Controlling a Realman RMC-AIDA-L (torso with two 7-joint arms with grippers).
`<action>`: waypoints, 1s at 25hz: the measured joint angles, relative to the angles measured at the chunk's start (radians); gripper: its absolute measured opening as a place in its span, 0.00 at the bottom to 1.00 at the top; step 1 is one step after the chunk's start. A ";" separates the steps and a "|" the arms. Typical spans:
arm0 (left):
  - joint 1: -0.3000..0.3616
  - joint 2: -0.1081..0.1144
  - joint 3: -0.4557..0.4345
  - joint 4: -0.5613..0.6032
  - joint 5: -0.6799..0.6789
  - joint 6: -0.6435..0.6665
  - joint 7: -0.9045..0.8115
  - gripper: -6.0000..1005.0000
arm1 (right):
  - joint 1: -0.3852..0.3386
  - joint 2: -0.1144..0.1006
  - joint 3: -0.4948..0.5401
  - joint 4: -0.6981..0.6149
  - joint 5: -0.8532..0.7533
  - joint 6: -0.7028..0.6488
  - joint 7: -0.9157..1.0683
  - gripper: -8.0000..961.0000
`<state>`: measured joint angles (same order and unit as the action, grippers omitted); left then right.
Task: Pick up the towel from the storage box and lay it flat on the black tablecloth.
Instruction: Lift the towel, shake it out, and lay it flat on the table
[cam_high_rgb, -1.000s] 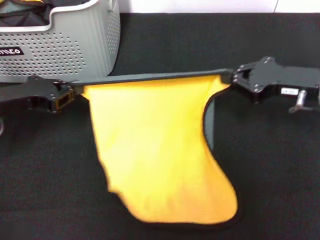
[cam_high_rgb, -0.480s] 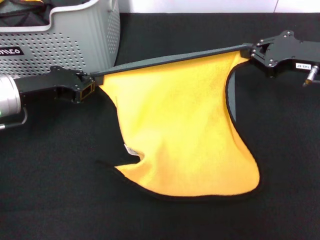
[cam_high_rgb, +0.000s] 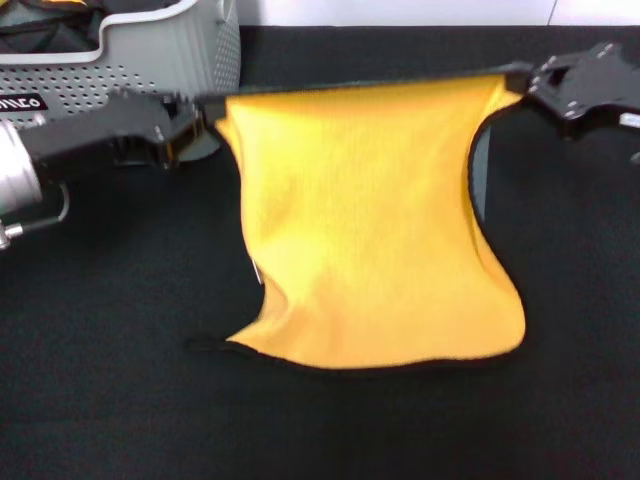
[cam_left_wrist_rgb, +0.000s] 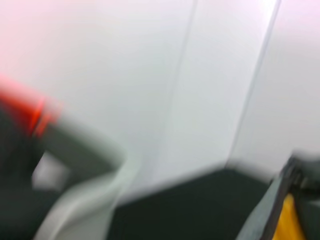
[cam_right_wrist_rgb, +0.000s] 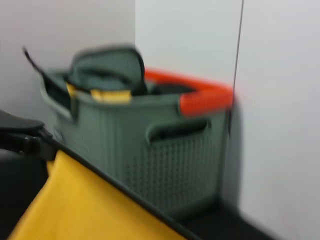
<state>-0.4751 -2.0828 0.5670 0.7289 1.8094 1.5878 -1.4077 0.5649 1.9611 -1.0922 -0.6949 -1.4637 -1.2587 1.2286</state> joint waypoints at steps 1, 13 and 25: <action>0.003 0.000 0.000 0.002 -0.029 0.031 0.002 0.02 | -0.021 0.009 0.031 -0.037 0.000 -0.041 0.004 0.11; 0.100 0.008 0.040 0.056 -0.227 0.442 -0.013 0.02 | -0.335 0.063 0.000 -0.481 0.152 -0.482 0.183 0.11; 0.363 0.176 0.511 0.152 -0.606 0.449 -0.034 0.02 | -0.390 0.064 -0.044 -0.507 0.236 -0.755 0.237 0.12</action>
<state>-0.1118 -1.9063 1.0785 0.8806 1.2036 2.0368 -1.4413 0.1747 2.0247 -1.1362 -1.2015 -1.2277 -2.0140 1.4658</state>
